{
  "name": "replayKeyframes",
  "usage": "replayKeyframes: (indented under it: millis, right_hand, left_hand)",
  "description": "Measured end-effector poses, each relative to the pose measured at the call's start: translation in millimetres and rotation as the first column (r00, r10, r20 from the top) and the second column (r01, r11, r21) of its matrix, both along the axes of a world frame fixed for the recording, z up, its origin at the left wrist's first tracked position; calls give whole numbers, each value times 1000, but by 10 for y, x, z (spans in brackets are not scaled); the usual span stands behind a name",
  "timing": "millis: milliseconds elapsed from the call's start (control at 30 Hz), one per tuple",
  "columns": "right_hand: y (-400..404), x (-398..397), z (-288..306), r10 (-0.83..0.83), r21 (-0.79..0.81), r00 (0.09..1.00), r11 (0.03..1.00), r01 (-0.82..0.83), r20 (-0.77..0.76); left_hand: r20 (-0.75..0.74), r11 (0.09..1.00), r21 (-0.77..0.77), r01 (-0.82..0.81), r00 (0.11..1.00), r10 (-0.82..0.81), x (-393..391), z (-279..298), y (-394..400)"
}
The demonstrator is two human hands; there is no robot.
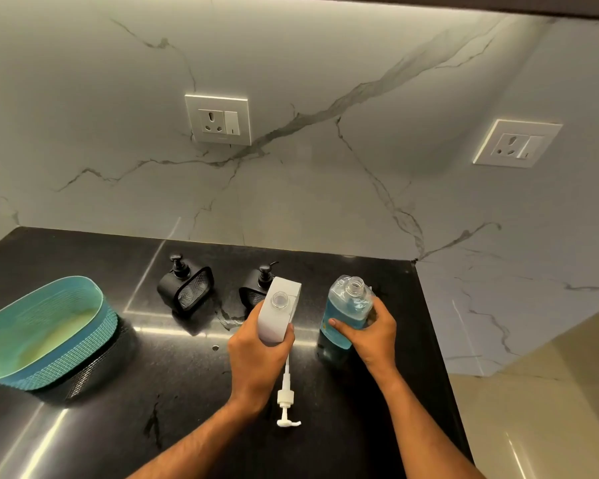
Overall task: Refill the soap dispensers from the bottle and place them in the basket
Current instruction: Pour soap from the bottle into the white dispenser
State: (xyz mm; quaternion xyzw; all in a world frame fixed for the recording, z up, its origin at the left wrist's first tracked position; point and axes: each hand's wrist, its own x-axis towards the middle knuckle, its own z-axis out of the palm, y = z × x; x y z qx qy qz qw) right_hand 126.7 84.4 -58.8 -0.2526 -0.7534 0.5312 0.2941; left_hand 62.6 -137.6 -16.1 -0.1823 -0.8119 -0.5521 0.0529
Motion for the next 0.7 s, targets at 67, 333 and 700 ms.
replayKeyframes:
  millis: [67,333,700]
  right_hand:
    - [-29,17,-5,-18,-20,1000,1000,18,-7]
    - [-218,45,14,-119,-65,991,991,115,-57]
    - [-754,192,281,-246,58,956,964,258,-160]
  left_hand:
    - [1,1000,5,0,1000,0,34,22,4]
    - [-31,1000,9,-18,999,18,69,108,-169]
    - [-19,998,56,38,999,-37,16,321,-594]
